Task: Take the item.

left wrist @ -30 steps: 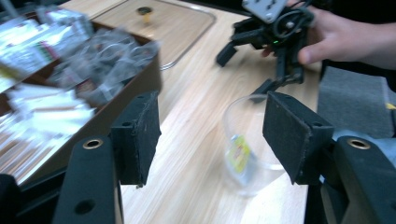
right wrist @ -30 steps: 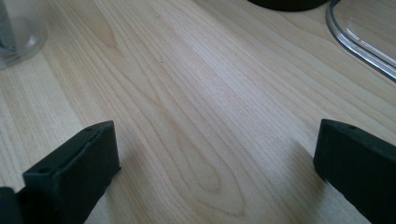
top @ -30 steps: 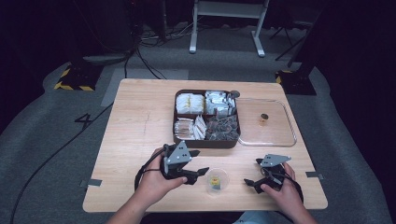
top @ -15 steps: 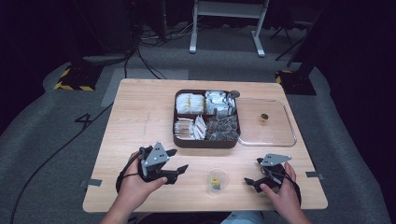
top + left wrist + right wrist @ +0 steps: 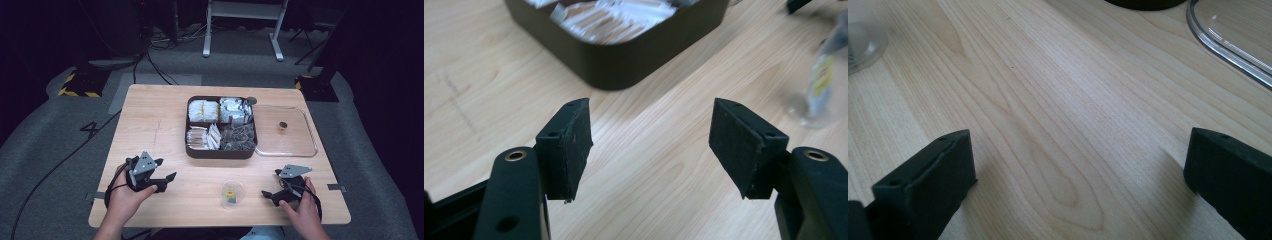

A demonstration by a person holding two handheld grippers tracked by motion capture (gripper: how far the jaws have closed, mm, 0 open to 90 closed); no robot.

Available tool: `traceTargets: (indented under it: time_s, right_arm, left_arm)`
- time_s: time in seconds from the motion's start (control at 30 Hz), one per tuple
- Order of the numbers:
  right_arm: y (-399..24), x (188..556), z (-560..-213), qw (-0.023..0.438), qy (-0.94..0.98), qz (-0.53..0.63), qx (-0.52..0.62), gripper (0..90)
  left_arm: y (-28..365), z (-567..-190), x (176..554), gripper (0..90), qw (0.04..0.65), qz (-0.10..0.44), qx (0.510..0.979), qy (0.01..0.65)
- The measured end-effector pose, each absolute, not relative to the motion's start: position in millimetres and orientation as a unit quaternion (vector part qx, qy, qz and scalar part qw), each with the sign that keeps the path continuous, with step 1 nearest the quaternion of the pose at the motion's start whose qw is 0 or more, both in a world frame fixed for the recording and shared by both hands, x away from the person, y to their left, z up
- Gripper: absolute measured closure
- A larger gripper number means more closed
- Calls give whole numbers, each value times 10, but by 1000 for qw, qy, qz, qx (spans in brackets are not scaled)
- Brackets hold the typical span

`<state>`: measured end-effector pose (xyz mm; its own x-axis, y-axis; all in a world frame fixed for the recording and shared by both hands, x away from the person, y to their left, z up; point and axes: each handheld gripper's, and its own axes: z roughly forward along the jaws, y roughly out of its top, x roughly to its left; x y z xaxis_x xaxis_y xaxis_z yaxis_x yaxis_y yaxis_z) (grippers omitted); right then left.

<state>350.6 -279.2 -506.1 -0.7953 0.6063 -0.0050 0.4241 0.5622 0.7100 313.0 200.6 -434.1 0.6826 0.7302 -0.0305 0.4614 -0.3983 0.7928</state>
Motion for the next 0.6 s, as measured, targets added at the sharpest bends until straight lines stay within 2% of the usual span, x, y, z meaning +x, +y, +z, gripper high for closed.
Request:
traceTargets:
  time_s: [0.1,0.37,0.6]
  right_arm:
    - [-2792,3506,-5061,125,875,364,294,2]
    - [-2792,3506,-5061,125,875,364,295,2]
    - [-2792,3506,-5061,125,875,364,295,1]
  left_arm:
    - [2109,-4441,3191,339,408,144,819,378]
    - [2327,-4653,3276,329,372,141,821,409]
    - [2359,-4800,3298,317,351,137,826,420]
